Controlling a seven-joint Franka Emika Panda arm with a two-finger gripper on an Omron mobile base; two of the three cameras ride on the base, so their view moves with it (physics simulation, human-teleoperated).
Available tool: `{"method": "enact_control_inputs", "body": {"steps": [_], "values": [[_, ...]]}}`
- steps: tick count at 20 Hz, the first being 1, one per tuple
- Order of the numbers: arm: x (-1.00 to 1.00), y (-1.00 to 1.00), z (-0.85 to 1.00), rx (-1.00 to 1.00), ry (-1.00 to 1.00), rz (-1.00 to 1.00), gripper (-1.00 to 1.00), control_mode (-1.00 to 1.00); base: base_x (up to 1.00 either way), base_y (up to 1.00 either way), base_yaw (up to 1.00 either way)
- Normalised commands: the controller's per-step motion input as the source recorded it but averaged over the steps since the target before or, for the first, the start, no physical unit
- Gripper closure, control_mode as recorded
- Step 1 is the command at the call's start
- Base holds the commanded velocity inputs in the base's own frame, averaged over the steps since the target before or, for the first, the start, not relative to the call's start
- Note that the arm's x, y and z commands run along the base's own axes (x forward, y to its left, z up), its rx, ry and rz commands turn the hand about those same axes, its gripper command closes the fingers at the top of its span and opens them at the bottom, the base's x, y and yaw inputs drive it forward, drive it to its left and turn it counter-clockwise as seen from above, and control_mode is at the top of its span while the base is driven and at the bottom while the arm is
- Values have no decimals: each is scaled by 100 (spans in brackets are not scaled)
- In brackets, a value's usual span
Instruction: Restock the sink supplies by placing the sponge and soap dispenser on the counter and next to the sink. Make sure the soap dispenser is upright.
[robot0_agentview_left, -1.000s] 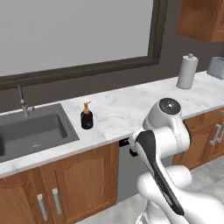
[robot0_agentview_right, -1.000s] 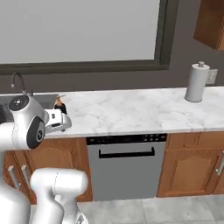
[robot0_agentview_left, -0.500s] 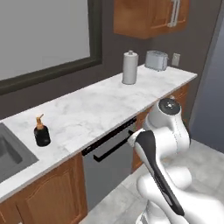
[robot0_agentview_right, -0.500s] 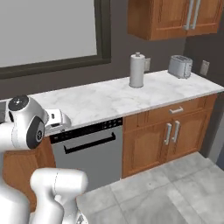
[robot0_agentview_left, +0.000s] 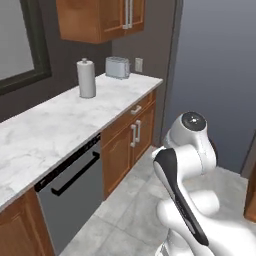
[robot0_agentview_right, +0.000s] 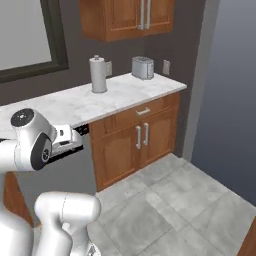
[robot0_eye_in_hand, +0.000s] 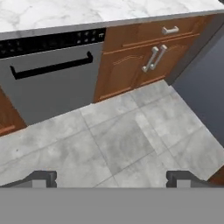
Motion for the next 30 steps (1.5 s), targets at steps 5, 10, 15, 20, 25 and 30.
{"method": "enact_control_inputs", "body": {"steps": [5,10,15,20,25,30], "values": [[0,0,0,0,0,0,-100,100,-45,-79,-38],[0,0,0,0,0,0,-100,100,-55,-60,-39],[0,0,0,0,0,0,-100,100,-42,-44,-38],[0,0,0,0,0,0,-100,100,-1,-75,-37],[0,0,0,0,0,0,-100,100,14,-77,-38],[0,0,0,0,0,0,-100,100,50,-32,-36]]}}
